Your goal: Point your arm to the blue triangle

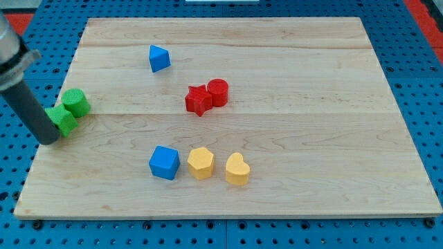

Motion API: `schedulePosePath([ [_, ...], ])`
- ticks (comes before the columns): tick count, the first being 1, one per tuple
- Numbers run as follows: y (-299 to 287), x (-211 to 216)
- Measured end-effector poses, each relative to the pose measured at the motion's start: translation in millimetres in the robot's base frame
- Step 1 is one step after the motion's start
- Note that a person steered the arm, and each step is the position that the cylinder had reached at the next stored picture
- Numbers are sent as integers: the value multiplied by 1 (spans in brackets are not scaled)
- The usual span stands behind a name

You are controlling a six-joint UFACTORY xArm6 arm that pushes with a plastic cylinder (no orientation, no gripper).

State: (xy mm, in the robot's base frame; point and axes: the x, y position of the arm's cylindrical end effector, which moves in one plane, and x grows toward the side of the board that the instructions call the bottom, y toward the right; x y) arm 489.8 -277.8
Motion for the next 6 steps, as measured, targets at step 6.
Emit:
schedulePosePath([
  [6,233,-129],
])
